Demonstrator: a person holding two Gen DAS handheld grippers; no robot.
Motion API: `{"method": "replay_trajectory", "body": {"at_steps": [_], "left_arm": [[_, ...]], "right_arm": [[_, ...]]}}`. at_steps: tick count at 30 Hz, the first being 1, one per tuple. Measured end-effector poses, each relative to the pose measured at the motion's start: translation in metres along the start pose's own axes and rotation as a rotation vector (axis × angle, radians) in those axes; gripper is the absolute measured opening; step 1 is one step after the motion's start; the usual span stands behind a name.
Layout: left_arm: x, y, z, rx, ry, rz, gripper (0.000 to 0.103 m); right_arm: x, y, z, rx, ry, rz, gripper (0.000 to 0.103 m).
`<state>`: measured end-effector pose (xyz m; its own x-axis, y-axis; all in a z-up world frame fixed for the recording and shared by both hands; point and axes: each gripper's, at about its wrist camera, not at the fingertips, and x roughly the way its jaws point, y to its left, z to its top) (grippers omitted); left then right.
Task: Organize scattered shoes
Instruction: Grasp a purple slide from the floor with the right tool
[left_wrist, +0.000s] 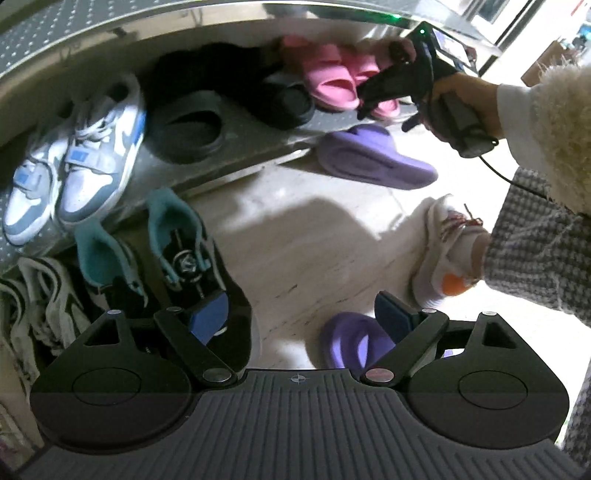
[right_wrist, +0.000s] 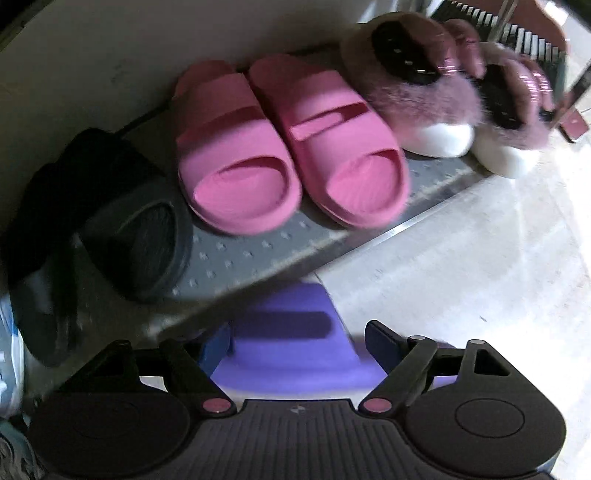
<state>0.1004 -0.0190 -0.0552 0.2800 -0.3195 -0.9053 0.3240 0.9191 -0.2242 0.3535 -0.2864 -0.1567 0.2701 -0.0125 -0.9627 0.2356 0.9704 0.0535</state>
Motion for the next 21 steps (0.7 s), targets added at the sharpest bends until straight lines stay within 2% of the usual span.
{"method": "replay_trajectory", "body": {"at_steps": [2, 3, 5, 6, 7, 8, 9, 11, 12, 13, 15, 17, 19, 21], "left_arm": [[0.000, 0.003, 0.000, -0.001, 0.005, 0.004, 0.091], [0.000, 0.004, 0.000, 0.001, 0.007, 0.009, 0.091], [-0.002, 0.006, -0.002, 0.011, 0.004, 0.018, 0.091], [-0.005, 0.006, -0.002, 0.019, -0.004, 0.025, 0.091], [-0.009, 0.006, -0.003, 0.021, -0.013, 0.027, 0.091], [-0.013, 0.005, -0.004, 0.023, -0.021, 0.028, 0.091], [-0.017, 0.005, -0.005, 0.024, -0.029, 0.029, 0.091], [-0.025, 0.006, -0.008, 0.023, -0.046, 0.034, 0.091], [-0.027, 0.007, -0.010, 0.022, -0.050, 0.036, 0.091], [-0.029, 0.007, -0.012, 0.020, -0.054, 0.038, 0.091], [-0.035, 0.009, -0.019, 0.013, -0.056, 0.036, 0.091], [-0.037, 0.008, -0.022, 0.012, -0.049, 0.028, 0.091], [-0.039, 0.006, -0.027, 0.021, -0.041, 0.019, 0.091], [-0.041, 0.000, -0.031, 0.050, -0.040, 0.016, 0.091]], "right_arm": [[0.012, 0.007, -0.005, -0.029, 0.035, -0.026, 0.088], [0.010, 0.009, -0.009, -0.050, 0.030, -0.038, 0.086], [0.007, 0.021, -0.026, -0.166, -0.027, -0.089, 0.078], [0.003, 0.029, -0.033, -0.235, -0.028, -0.099, 0.076], [-0.002, 0.036, -0.040, -0.303, -0.030, -0.110, 0.069], [-0.006, 0.044, -0.047, -0.372, -0.031, -0.121, 0.049], [-0.012, 0.052, -0.054, -0.442, -0.029, -0.136, 0.038], [-0.025, 0.070, -0.075, -0.605, -0.015, -0.158, 0.031], [-0.031, 0.074, -0.086, -0.637, 0.016, -0.130, 0.013], [-0.037, 0.078, -0.098, -0.668, 0.048, -0.101, 0.001], [-0.050, 0.085, -0.121, -0.729, 0.113, -0.044, 0.000], [-0.050, 0.085, -0.145, -0.744, 0.265, -0.024, 0.001], [-0.046, 0.077, -0.164, -0.705, 0.389, -0.042, 0.004], [-0.052, 0.069, -0.174, -0.671, 0.394, -0.050, 0.025]]}}
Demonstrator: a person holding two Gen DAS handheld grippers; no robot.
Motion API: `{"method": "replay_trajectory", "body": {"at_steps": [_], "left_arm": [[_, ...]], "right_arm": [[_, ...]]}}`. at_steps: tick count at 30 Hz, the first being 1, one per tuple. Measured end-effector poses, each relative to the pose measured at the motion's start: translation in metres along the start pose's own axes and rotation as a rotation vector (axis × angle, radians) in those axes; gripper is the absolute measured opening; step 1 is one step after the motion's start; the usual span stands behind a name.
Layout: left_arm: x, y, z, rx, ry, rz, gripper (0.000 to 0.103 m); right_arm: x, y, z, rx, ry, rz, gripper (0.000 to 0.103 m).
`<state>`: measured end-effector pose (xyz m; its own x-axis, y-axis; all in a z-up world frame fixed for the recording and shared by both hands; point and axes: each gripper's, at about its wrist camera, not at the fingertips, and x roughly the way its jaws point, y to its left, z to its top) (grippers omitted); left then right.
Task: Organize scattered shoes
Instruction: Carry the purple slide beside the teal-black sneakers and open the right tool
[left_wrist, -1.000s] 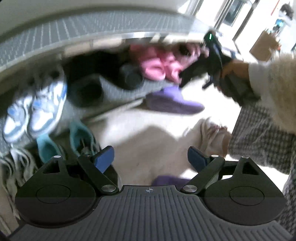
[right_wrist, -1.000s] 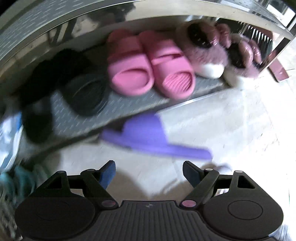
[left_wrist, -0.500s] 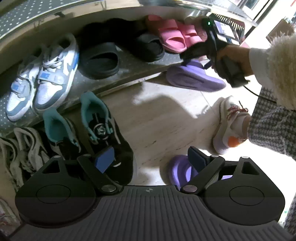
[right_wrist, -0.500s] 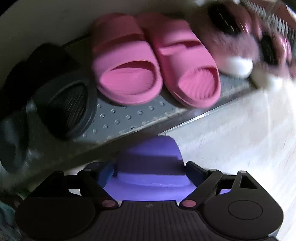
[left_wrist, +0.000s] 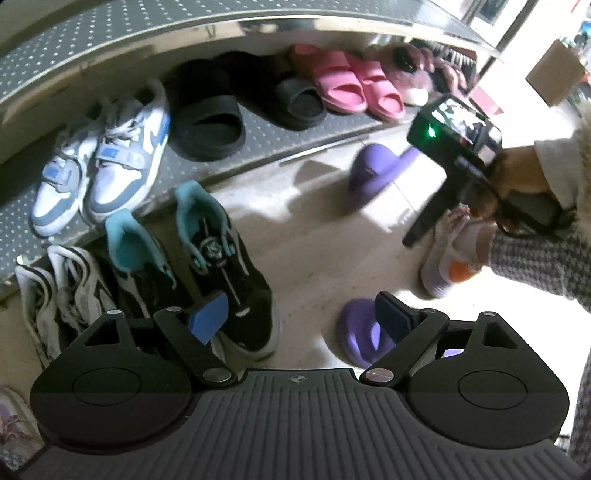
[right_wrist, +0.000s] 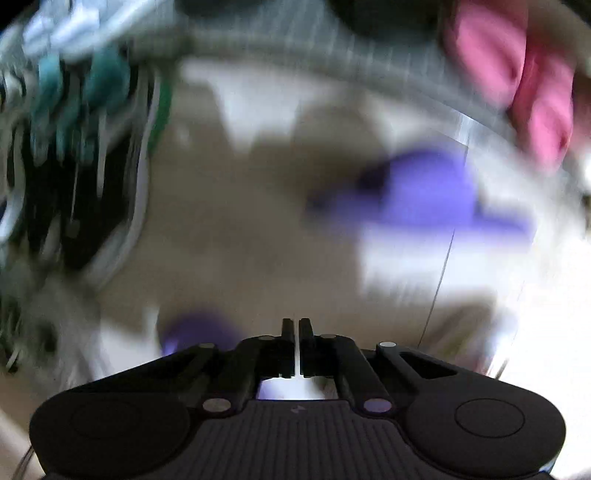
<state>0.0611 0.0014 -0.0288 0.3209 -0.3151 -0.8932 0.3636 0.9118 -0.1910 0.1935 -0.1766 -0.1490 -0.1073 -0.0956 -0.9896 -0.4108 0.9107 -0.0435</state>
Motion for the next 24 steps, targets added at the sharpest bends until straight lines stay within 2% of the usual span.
{"method": "replay_trajectory", "body": {"at_steps": [2, 4, 5, 7, 8, 9, 10, 13, 14, 22, 23, 24], "left_arm": [[0.003, 0.000, 0.001, -0.005, 0.008, 0.002, 0.091], [0.007, 0.001, 0.001, -0.011, 0.016, 0.004, 0.091], [0.009, 0.001, 0.002, -0.013, 0.020, 0.005, 0.091], [0.012, 0.002, 0.003, -0.019, 0.028, 0.007, 0.091], [0.014, 0.002, 0.003, -0.021, 0.032, 0.008, 0.091], [0.015, 0.002, 0.003, -0.024, 0.036, 0.009, 0.091], [0.017, 0.002, 0.004, -0.026, 0.040, 0.010, 0.091], [0.022, 0.004, 0.006, -0.037, 0.053, 0.012, 0.091], [0.024, 0.005, 0.007, -0.042, 0.057, 0.011, 0.091], [0.030, 0.010, 0.012, -0.038, 0.076, 0.024, 0.091], [0.029, 0.010, 0.012, -0.035, 0.075, 0.026, 0.091], [0.028, 0.010, 0.012, -0.033, 0.073, 0.028, 0.091]], "right_arm": [[-0.016, -0.012, -0.004, 0.089, -0.106, -0.052, 0.039], [-0.030, -0.030, -0.002, 0.178, -0.213, -0.080, 0.039], [-0.039, -0.042, 0.000, 0.236, -0.286, -0.081, 0.042], [-0.046, -0.057, 0.004, 0.300, -0.361, -0.081, 0.049], [-0.045, -0.060, 0.008, 0.315, -0.377, -0.081, 0.058], [-0.044, -0.063, 0.014, 0.324, -0.384, -0.078, 0.072], [-0.042, -0.066, 0.021, 0.333, -0.391, -0.075, 0.076], [-0.031, -0.066, 0.039, 0.369, -0.409, -0.054, 0.079], [-0.026, -0.067, 0.045, 0.384, -0.399, -0.044, 0.082], [0.020, -0.071, 0.069, 0.587, -0.307, -0.021, 0.082], [0.022, -0.071, 0.068, 0.588, -0.304, -0.025, 0.080], [0.024, -0.071, 0.066, 0.589, -0.301, -0.029, 0.069]]}}
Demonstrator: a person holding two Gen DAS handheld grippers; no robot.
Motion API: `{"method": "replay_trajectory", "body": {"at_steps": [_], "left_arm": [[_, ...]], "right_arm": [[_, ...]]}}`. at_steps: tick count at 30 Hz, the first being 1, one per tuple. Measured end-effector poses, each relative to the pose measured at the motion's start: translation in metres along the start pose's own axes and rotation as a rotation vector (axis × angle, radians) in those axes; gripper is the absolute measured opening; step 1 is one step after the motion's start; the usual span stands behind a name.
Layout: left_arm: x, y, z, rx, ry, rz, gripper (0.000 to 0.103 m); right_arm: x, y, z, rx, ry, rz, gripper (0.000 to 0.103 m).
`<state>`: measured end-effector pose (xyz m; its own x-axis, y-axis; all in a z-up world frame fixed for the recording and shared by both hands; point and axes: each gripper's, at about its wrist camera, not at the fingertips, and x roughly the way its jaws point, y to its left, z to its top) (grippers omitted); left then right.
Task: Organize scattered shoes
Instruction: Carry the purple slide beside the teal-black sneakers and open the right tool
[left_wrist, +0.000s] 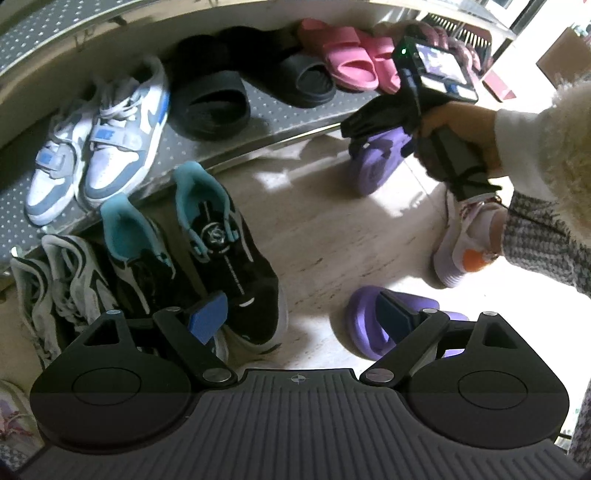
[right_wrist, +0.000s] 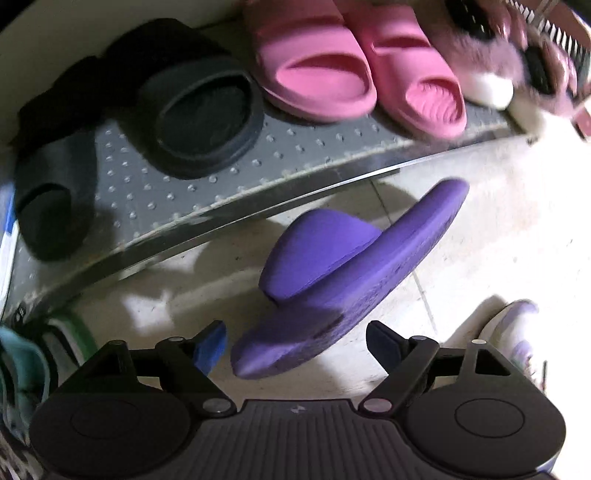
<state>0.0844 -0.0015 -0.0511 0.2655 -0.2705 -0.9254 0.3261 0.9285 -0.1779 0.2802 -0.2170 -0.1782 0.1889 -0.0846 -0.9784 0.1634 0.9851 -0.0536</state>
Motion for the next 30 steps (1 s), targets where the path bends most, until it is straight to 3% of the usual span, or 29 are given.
{"method": "replay_trajectory", "body": {"at_steps": [1, 3, 6, 9, 13, 21, 26, 28, 30], "left_arm": [[-0.001, 0.000, 0.000, 0.002, -0.002, 0.001, 0.091], [-0.003, 0.000, 0.000, 0.002, -0.005, 0.001, 0.091], [-0.007, 0.002, -0.003, -0.006, -0.013, -0.004, 0.091], [-0.011, 0.002, -0.005, -0.013, -0.023, -0.004, 0.091], [-0.020, 0.002, -0.009, -0.005, -0.045, 0.004, 0.091], [-0.030, 0.005, -0.012, -0.012, -0.076, 0.015, 0.091], [-0.036, 0.010, -0.018, -0.028, -0.092, 0.029, 0.091], [-0.037, 0.013, -0.021, -0.030, -0.093, 0.039, 0.091], [-0.037, 0.014, -0.022, -0.032, -0.089, 0.042, 0.091]], "right_arm": [[0.001, -0.001, -0.002, 0.000, 0.002, -0.005, 0.066], [0.004, -0.003, -0.005, 0.001, 0.007, -0.016, 0.045], [0.002, -0.021, -0.016, 0.020, 0.056, -0.121, 0.032], [0.005, -0.060, -0.033, 0.109, 0.125, -0.152, 0.028], [-0.009, -0.074, -0.050, 0.096, 0.047, -0.114, 0.024], [-0.053, -0.024, -0.078, -0.024, 0.037, 0.158, 0.025], [-0.075, 0.030, -0.108, -0.189, 0.038, 0.361, 0.024], [-0.075, 0.034, -0.110, -0.165, 0.042, 0.397, 0.023], [-0.065, 0.020, -0.110, -0.058, 0.084, 0.372, 0.025]]}}
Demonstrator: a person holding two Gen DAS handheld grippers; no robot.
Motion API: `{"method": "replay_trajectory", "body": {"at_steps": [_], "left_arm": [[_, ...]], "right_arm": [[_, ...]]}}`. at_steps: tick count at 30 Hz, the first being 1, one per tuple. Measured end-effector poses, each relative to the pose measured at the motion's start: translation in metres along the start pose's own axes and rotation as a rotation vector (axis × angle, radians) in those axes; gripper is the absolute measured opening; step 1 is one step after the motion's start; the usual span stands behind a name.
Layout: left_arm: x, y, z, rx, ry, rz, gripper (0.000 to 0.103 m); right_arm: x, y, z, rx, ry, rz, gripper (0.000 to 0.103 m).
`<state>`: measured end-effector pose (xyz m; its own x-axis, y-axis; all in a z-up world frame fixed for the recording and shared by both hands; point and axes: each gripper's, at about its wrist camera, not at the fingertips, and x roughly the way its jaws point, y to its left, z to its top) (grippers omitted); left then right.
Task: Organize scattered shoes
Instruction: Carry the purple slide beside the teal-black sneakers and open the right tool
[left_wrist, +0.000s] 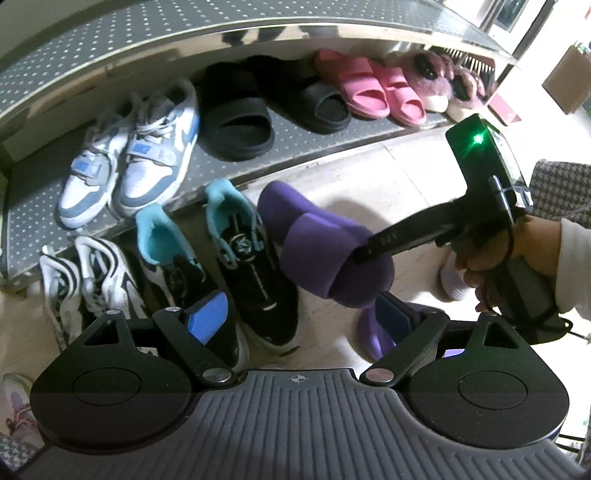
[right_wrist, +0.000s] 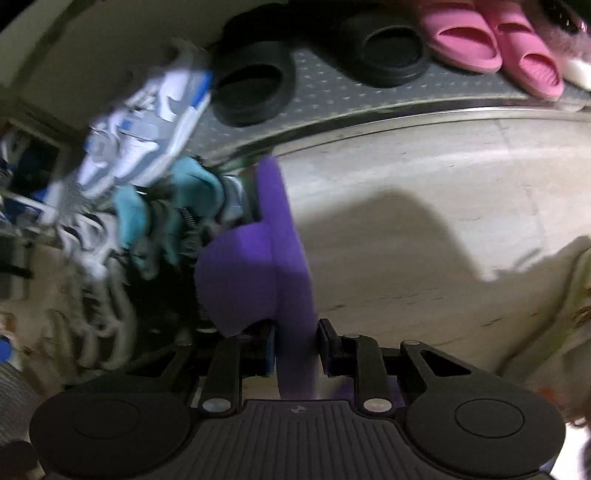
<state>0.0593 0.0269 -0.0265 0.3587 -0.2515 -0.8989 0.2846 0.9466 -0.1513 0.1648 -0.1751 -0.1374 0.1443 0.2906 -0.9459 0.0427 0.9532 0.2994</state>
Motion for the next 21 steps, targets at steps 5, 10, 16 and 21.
{"method": "replay_trajectory", "body": {"at_steps": [5, 10, 16, 21], "left_arm": [[0.000, -0.001, 0.000, 0.006, 0.000, 0.003, 0.091], [0.000, -0.004, 0.002, 0.018, -0.007, -0.004, 0.091], [0.005, -0.013, 0.005, 0.042, 0.002, -0.025, 0.091], [0.010, -0.012, 0.005, 0.031, 0.016, -0.021, 0.091]], "right_arm": [[0.011, -0.040, -0.002, 0.282, 0.055, -0.050, 0.044], [-0.004, -0.057, 0.008, 0.306, -0.001, -0.141, 0.060], [-0.004, -0.034, 0.010, 0.097, -0.036, -0.157, 0.082], [0.016, -0.008, 0.010, -0.153, -0.024, -0.168, 0.088]]}}
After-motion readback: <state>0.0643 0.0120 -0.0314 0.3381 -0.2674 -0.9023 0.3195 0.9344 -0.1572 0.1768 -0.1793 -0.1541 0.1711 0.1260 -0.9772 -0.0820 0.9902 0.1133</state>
